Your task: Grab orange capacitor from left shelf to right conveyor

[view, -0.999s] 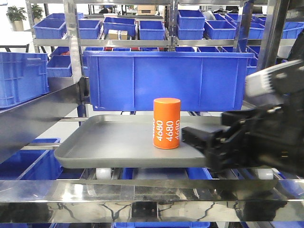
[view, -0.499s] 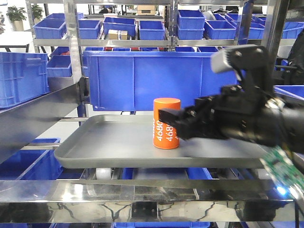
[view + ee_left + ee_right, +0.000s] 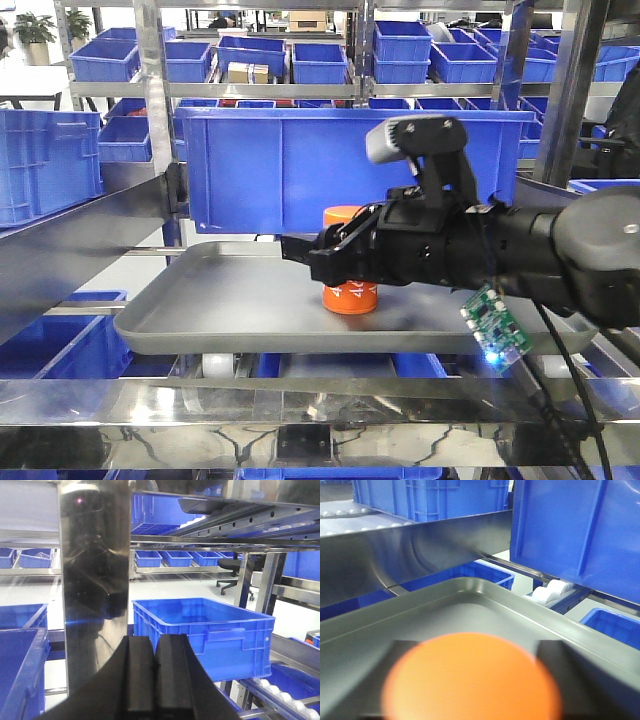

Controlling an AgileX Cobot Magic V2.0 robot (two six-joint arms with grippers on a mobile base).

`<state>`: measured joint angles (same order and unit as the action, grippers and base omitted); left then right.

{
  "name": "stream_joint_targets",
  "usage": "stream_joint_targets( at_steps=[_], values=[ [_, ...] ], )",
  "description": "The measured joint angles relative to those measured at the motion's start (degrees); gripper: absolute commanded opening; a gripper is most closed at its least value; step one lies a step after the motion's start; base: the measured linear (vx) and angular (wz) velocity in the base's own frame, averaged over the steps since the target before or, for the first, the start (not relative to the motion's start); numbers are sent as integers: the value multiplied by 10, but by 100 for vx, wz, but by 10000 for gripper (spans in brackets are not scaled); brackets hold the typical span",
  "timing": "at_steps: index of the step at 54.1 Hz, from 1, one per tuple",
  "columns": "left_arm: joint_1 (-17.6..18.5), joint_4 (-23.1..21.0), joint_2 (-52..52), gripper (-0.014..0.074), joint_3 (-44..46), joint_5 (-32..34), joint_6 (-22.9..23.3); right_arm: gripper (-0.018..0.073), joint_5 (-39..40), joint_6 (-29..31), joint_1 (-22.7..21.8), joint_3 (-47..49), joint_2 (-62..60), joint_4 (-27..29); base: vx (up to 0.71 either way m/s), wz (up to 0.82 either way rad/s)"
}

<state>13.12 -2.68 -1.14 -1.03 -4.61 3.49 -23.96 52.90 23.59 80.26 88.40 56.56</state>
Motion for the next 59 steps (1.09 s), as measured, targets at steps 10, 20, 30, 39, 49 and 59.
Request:
stream_joint_targets(
  at_steps=[10, 20, 30, 39, 49, 59],
  values=[
    [0, 0, 0, -6, 0, 0, 0, -13, 0, 32, 0, 0, -10, 1, 0, 0],
    [0, 0, 0, -6, 0, 0, 0, -8, -1, 41, 0, 0, -76, -48, 0, 0],
    [0, 0, 0, -6, 0, 0, 0, -8, -35, -82, 0, 1, -195, -214, 0, 0],
    [0, 0, 0, -6, 0, 0, 0, -8, -129, -306, 0, -5, -297, -439, 0, 0],
    [0, 0, 0, -6, 0, 0, 0, -8, -151, -449, 0, -109, -419, -604, 0, 0],
    [0, 0, 0, -6, 0, 0, 0, -8, -101, -507, 0, -259, -550, -637, 0, 0]
  ],
)
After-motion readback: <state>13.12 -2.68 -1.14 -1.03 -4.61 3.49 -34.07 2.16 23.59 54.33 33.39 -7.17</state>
